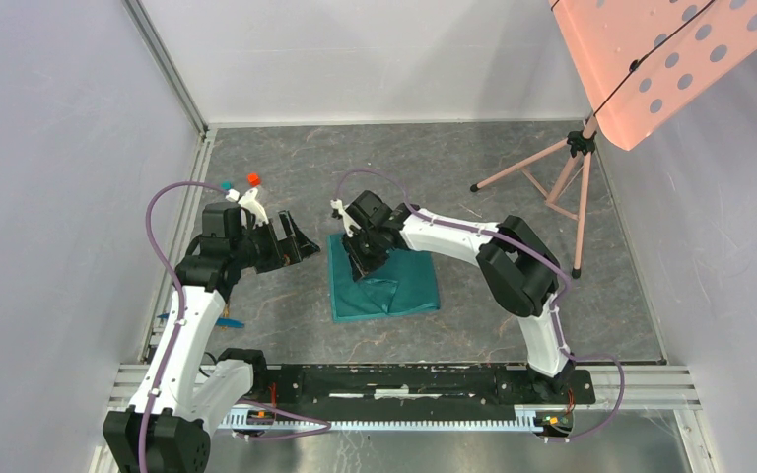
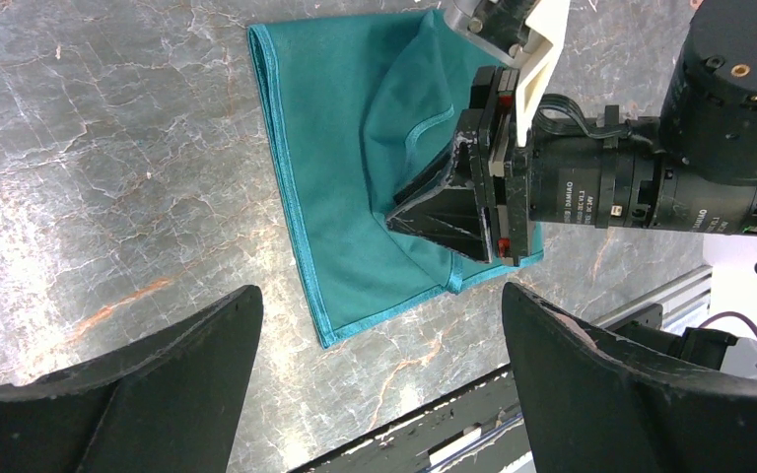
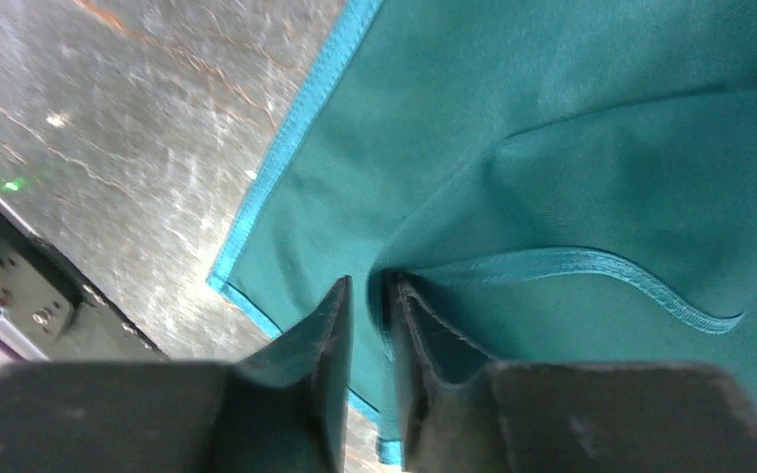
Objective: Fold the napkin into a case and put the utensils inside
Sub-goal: Fold the rectangle-folded napkin at the center of the board.
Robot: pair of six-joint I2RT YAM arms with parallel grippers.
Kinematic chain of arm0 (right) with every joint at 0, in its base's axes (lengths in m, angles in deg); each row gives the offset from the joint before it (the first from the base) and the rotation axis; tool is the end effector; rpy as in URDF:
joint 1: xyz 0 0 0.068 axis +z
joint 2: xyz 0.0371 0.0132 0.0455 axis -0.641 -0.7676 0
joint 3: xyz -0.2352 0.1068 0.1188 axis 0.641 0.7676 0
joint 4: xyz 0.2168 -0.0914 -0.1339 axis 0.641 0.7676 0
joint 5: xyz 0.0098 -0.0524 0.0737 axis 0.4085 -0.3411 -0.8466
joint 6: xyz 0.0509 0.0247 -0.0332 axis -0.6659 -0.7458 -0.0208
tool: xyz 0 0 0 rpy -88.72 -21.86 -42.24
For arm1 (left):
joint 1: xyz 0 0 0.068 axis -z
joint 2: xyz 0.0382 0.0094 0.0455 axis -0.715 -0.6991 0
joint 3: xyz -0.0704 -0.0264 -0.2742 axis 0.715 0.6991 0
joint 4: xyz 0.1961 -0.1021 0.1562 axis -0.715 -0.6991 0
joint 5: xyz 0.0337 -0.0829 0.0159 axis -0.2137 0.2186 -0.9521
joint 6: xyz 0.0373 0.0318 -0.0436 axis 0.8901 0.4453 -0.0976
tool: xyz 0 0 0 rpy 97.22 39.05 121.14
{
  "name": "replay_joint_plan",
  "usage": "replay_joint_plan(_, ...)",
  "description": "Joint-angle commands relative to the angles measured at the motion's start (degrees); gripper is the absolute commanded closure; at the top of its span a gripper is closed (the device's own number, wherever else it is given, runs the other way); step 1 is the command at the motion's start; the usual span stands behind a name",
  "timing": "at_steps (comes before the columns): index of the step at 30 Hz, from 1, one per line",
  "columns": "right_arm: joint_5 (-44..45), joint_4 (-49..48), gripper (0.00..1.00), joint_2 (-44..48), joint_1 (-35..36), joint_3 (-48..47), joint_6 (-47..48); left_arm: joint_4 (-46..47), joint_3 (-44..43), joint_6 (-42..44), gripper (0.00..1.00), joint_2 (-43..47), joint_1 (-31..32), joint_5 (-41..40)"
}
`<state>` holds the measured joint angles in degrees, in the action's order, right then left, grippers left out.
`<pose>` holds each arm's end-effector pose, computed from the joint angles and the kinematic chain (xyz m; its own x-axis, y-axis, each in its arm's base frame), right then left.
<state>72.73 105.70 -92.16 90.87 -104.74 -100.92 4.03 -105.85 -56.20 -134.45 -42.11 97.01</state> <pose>0.2772 0.3636 0.1679 -0.8129 -0.4493 -0.3705 -0.5748 0.7210 0.3869 0.1920 -0.0342 0.2825 -0.7646 -0.2970 -0.5720 0.0899 0.8297 -0.5509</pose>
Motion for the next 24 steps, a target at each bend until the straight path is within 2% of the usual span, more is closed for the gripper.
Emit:
replay_joint_plan(1, -1.6, -1.11, 0.6, 0.81, 0.12, -5.02, 0.68, 1.91, 0.16, 1.61, 0.03, 1.0, 0.21, -0.31)
replay_joint_plan(3, -1.82, -2.98, 0.43, 3.93, -0.3, -3.6, 1.0, 1.95, 0.19, 1.65, 0.03, 0.93, 0.17, -0.32)
replay_joint_plan(5, -3.23, -3.2, 0.36, 6.99, -2.07, -1.38, 1.47, 1.95, 0.25, 1.64, 0.03, 1.08, 0.2, -0.31)
replay_joint_plan(9, -6.44, -10.69, 0.23, 15.02, -7.36, 9.64, 0.86, 2.22, 0.36, 1.57, 0.03, 1.01, 0.21, 0.03)
replay_joint_plan(12, -9.25, -14.06, 0.13, 15.62, -11.73, 12.87, -0.08, 2.23, 0.31, 1.62, 0.03, 0.45, 0.24, 0.29)
replay_joint_plan(18, -11.56, -18.0, 0.17, 11.56, -16.97, 14.04, -0.45, 2.13, 0.32, 1.56, 0.03, 0.57, 0.25, 0.14)
replay_joint_plan(21, -13.75, -20.03, 0.25, 9.15, -18.83, 14.59, -1.01, 2.16, 0.36, 1.61, 0.03, 0.59, 0.22, -0.2)
replay_joint_plan(24, -15.21, -21.22, 0.38, 6.89, -18.92, 14.35, -1.29, 2.11, 0.35, 1.59, 0.03, 0.25, 0.23, -0.29)
